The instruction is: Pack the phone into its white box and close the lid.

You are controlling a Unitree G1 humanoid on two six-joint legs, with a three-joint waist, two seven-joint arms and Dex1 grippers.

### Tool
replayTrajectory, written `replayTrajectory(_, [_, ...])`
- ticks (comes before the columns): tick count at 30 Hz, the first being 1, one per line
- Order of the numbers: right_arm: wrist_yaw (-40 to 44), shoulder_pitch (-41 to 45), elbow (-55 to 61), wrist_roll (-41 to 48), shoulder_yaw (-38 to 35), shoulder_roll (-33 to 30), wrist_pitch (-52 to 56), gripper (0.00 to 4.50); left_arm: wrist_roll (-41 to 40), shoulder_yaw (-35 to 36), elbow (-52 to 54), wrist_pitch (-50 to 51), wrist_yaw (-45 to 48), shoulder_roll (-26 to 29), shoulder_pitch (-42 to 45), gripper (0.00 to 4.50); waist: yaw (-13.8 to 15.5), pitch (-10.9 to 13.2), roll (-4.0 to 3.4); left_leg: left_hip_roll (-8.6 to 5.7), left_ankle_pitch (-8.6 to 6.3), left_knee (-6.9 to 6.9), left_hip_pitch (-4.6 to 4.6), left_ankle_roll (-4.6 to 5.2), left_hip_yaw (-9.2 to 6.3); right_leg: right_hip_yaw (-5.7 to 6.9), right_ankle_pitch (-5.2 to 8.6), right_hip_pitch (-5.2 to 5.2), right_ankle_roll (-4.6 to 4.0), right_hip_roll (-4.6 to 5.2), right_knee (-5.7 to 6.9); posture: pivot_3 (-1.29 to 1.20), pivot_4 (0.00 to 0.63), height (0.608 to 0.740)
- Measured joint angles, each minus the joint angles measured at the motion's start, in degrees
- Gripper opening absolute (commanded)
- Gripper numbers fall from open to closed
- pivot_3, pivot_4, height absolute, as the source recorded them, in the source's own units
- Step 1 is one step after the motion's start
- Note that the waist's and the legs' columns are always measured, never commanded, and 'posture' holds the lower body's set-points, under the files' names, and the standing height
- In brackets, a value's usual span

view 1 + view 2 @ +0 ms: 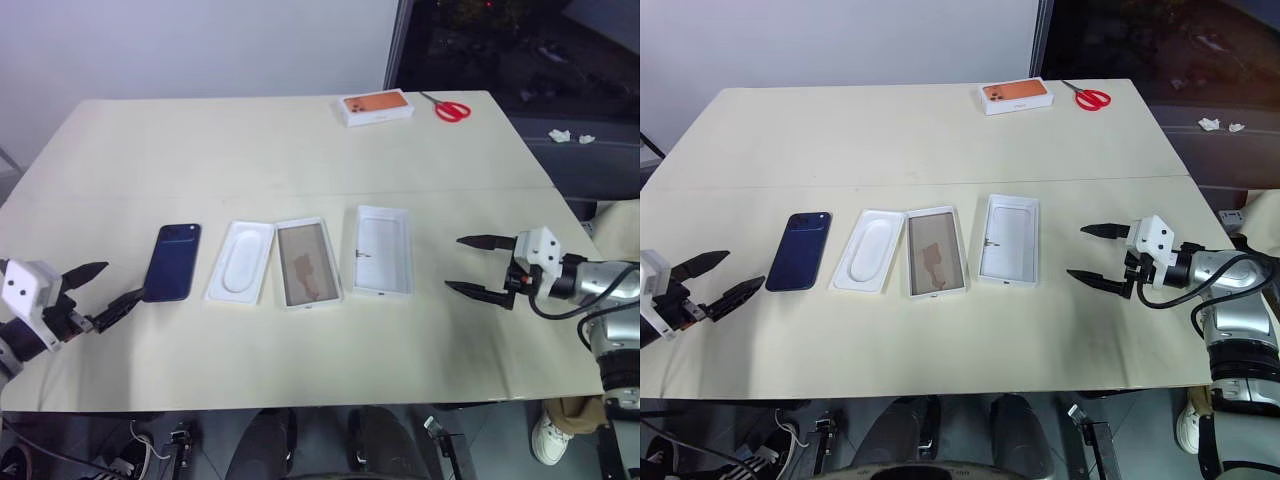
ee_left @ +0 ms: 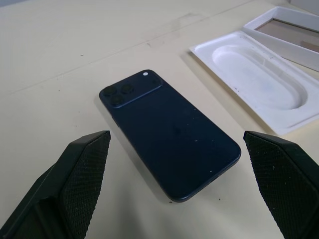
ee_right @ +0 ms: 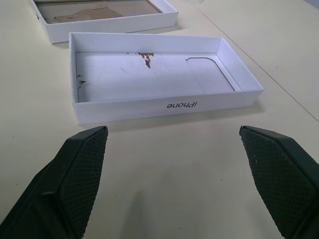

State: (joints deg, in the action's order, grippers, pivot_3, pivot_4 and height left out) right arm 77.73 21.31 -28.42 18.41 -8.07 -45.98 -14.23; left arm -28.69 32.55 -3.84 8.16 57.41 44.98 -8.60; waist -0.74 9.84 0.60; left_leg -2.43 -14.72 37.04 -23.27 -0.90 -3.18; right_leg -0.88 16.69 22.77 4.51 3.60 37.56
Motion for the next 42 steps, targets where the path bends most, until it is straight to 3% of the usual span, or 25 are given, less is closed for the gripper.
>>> replayTrajectory(30, [0.0, 2.5, -1.5, -0.2, 1.1, 0.7, 0.4, 4.43, -1.8, 0.0, 0.5, 5.4, -3.8, -0.5, 3.5, 4.50, 0.0, 0.0, 0.00, 0.00, 0.00, 0.02, 0.00, 0.00, 0.01, 0.00, 0.00, 0.00, 0.01, -0.01, 0.01, 0.00, 0.150, 0.740])
replayTrajectory(34, [-1.0, 3.4, 2.6, -0.3, 2.2, 0.9, 3.4, 4.43, -4.5, 0.0, 1.0, 13.2, -5.6, -0.1, 5.3, 4.50, -0.1, 0.0, 0.00, 0.00, 0.00, 0.02, 0.00, 0.00, 0.00, -0.01, -0.01, 0.03, 0.01, -0.03, 0.05, 0.00, 0.150, 0.740])
replayTrajectory(38, [-3.5, 6.3, 10.0, -2.6, 6.5, 1.2, 9.9, 4.43, -11.0, -0.4, 4.7, 27.7, -9.9, 0.3, 10.4, 4.50, -0.1, 0.0, 0.00, 0.00, 0.00, 0.07, -0.03, 0.00, 0.00, -0.01, -0.01, 0.10, 0.01, -0.03, 0.16, 0.00, 0.150, 0.740])
replayTrajectory(42, [-5.6, 9.4, 20.7, -1.3, 9.9, 4.5, 18.3, 4.43, -16.1, -2.0, 8.4, 37.4, -15.9, -1.0, 16.7, 4.50, 0.0, 0.0, 0.02, -0.01, 0.01, 0.10, -0.05, -0.01, -0.02, -0.01, -0.01, 0.12, 0.02, -0.05, 0.19, 0.00, 0.150, 0.740])
